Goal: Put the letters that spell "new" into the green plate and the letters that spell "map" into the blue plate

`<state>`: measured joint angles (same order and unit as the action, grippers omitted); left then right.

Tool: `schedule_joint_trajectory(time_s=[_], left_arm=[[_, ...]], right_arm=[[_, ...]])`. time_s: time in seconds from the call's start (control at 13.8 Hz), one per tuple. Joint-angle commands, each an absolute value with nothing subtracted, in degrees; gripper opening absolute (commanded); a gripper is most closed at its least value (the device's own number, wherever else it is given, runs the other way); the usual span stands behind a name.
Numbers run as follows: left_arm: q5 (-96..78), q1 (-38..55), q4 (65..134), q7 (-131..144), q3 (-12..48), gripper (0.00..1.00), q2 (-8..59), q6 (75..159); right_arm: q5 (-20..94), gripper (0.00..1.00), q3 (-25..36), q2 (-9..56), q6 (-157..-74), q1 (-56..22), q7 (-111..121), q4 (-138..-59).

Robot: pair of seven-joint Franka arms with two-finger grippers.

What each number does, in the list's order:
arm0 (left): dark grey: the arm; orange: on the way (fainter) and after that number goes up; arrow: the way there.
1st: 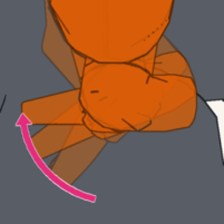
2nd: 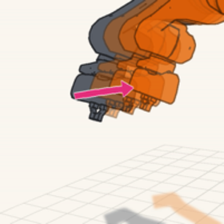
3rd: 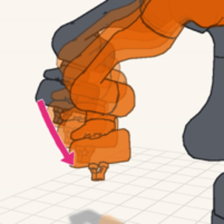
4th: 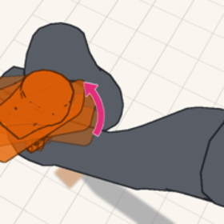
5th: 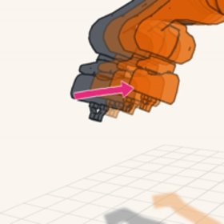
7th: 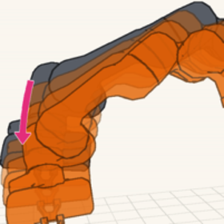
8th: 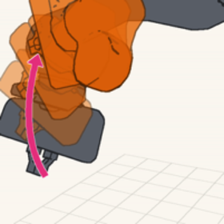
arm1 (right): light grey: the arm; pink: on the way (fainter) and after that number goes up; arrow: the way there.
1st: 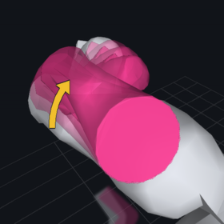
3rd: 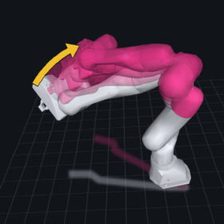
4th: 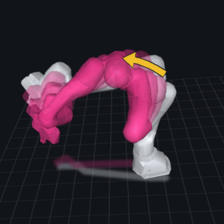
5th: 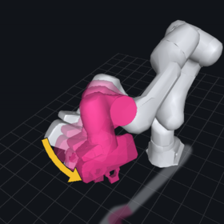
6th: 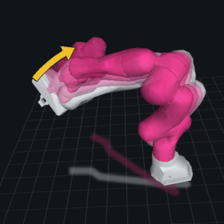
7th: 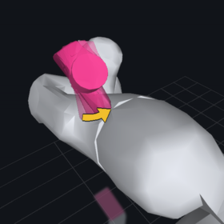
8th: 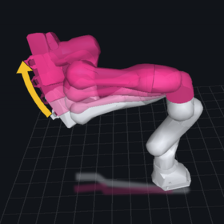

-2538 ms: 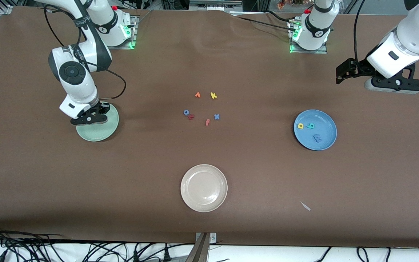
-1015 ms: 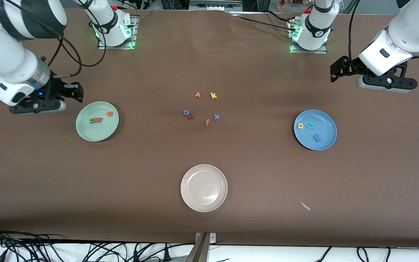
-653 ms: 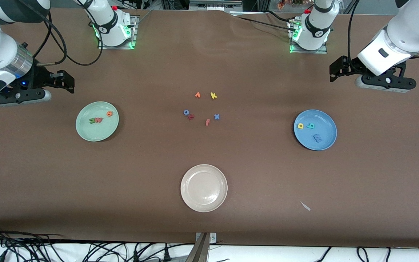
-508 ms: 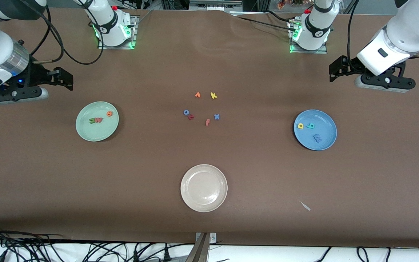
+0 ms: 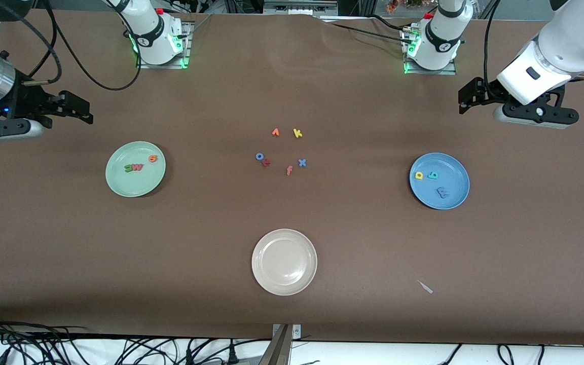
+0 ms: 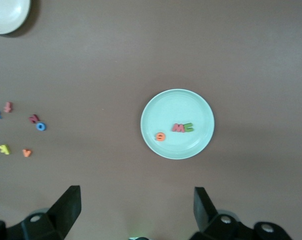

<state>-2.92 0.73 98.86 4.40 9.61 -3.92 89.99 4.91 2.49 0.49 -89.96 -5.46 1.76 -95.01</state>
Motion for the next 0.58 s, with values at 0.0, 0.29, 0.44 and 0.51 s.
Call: schedule_joint_trajectory(time_s=[0.0, 0.29, 0.44, 0.51], left_arm=[[-4.3, 0.4, 99.8, 3.5, 9.7, 1.00, -5.4, 89.7], [-4.3, 0.4, 99.8, 3.5, 9.7, 1.00, -5.3, 89.7], [-4.3, 0.4, 99.8, 3.5, 9.8, 1.00, -5.3, 89.8], [-4.3, 0.5, 99.8, 3.5, 9.8, 1.00, -5.4, 89.7]], right_arm=[[6.8, 1.00, 3.0, 1.2, -87.0, -5.3, 2.5, -92.4], [3.4, 1.00, 2.9, 3.2, -87.0, -5.4, 2.5, -90.7], [2.3, 1.00, 2.8, 3.5, -87.0, -5.5, 2.5, -89.7], [2.2, 1.00, 2.8, 3.4, -87.1, -5.4, 2.7, -89.4]])
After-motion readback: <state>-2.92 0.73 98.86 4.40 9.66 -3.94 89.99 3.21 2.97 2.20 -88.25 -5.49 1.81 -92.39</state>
